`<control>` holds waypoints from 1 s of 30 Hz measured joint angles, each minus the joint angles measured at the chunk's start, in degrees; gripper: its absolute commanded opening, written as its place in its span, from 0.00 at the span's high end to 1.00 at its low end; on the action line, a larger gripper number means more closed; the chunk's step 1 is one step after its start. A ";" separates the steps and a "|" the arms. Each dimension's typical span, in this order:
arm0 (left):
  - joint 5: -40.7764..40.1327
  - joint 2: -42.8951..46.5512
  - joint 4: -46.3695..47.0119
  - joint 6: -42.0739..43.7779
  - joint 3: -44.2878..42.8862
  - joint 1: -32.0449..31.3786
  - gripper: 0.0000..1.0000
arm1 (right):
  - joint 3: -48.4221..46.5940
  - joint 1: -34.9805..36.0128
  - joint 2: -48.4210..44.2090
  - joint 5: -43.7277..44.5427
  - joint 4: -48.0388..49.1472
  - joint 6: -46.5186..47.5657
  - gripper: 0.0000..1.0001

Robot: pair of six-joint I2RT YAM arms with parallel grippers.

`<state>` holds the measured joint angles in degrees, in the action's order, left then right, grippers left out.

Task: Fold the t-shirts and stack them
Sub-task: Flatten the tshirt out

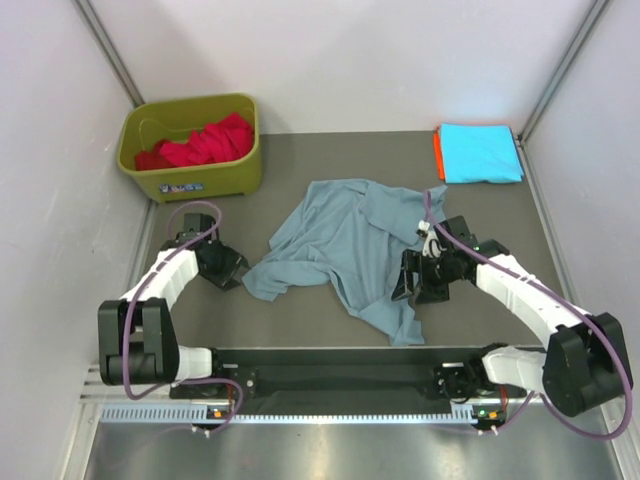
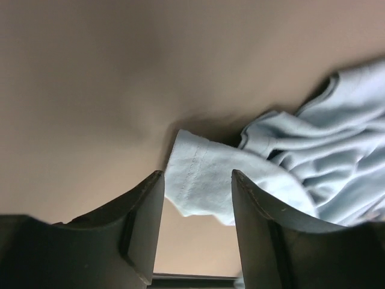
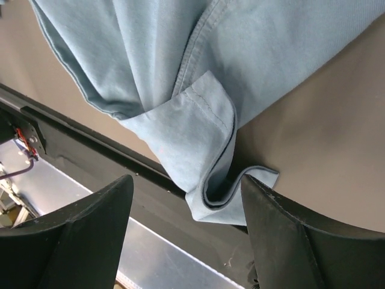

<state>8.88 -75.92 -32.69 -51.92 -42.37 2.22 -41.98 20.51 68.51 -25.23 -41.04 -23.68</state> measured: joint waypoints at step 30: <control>-2.03 -20.50 -15.58 -36.70 -14.08 1.07 0.76 | 2.54 -1.73 -5.60 0.15 -0.46 1.68 0.28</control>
<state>6.85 -96.42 -48.27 -88.62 -56.45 3.29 -39.44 18.79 62.92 -25.08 -41.50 -22.00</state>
